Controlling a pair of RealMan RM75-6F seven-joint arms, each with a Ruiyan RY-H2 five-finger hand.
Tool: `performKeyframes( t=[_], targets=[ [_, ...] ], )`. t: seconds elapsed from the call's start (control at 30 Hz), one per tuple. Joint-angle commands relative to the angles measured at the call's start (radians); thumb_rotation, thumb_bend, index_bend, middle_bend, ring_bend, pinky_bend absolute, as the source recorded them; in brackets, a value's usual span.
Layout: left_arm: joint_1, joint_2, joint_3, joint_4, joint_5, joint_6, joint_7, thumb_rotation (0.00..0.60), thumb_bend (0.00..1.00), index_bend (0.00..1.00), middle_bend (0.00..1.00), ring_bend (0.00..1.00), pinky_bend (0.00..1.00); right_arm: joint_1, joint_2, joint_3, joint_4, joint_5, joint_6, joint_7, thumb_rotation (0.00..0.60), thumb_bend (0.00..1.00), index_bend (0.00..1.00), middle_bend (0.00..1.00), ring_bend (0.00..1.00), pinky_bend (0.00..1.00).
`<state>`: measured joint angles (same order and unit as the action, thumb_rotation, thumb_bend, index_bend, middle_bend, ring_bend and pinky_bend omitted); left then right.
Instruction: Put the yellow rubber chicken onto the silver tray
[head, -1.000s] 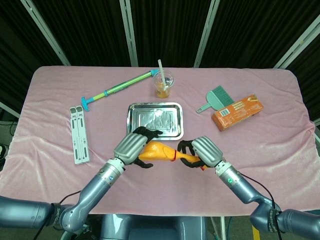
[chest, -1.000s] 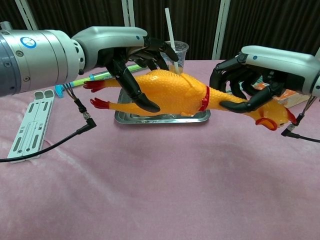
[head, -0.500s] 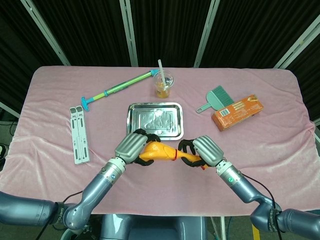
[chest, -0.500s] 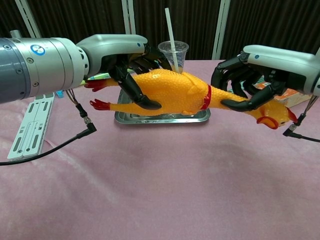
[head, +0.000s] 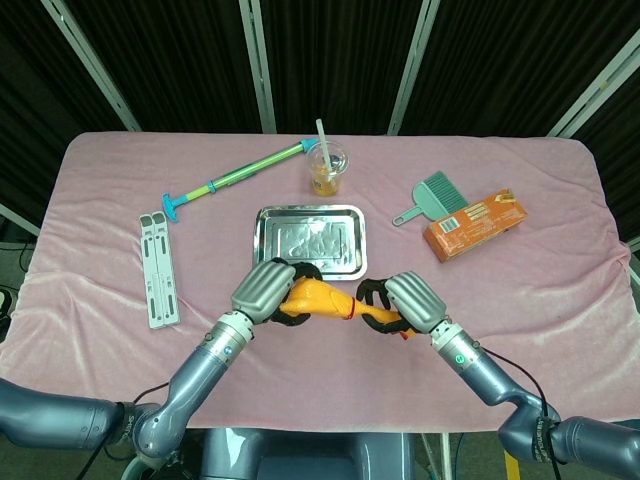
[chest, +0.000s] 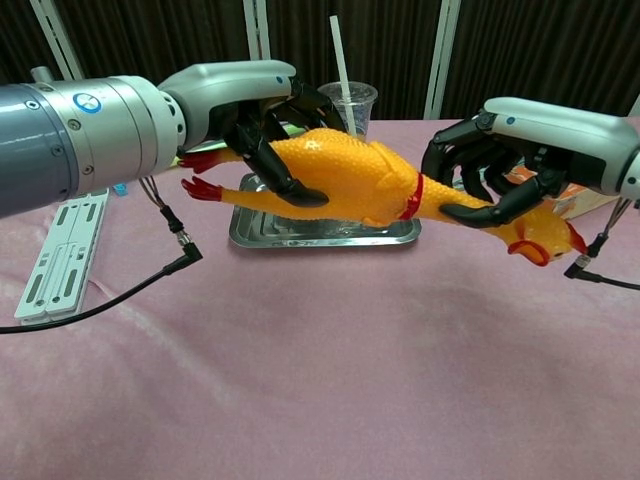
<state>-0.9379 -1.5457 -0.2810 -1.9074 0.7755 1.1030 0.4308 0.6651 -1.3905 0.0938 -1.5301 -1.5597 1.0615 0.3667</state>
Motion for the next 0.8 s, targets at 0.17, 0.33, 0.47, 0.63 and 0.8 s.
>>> performKeyframes(
  t=[0.17, 0.33, 0.47, 0.63, 0.8],
  targets=[
    [0.012, -0.008, 0.011, 0.021, 0.014, -0.007, -0.030, 0.600, 0.38, 0.66, 0.73, 0.66, 0.52, 0.001, -0.007, -0.004, 0.012, 0.002, -0.002, 0.008, 0.600, 0.61, 0.91, 0.70, 0.71, 0.88],
    [0.018, 0.021, 0.017, 0.003, 0.007, -0.031, -0.043, 0.600, 0.07, 0.31, 0.48, 0.45, 0.51, 0.003, -0.010, -0.005, 0.021, 0.003, -0.003, 0.010, 0.600, 0.61, 0.91, 0.70, 0.71, 0.88],
    [0.021, 0.043, 0.019, -0.009, 0.005, -0.042, -0.049, 0.600, 0.00, 0.16, 0.36, 0.35, 0.47, 0.002, -0.011, -0.007, 0.027, 0.007, -0.004, 0.013, 0.600, 0.61, 0.91, 0.70, 0.71, 0.88],
    [0.021, 0.053, 0.016, -0.011, 0.005, -0.052, -0.064, 0.600, 0.00, 0.13, 0.33, 0.33, 0.45, 0.000, -0.011, -0.010, 0.033, 0.008, -0.003, 0.018, 0.600, 0.61, 0.91, 0.70, 0.71, 0.88],
    [0.018, 0.055, 0.017, -0.014, 0.005, -0.053, -0.065, 0.600, 0.03, 0.19, 0.33, 0.33, 0.45, -0.002, -0.011, -0.013, 0.038, 0.008, -0.001, 0.023, 0.600, 0.61, 0.91, 0.70, 0.71, 0.88]
  ],
)
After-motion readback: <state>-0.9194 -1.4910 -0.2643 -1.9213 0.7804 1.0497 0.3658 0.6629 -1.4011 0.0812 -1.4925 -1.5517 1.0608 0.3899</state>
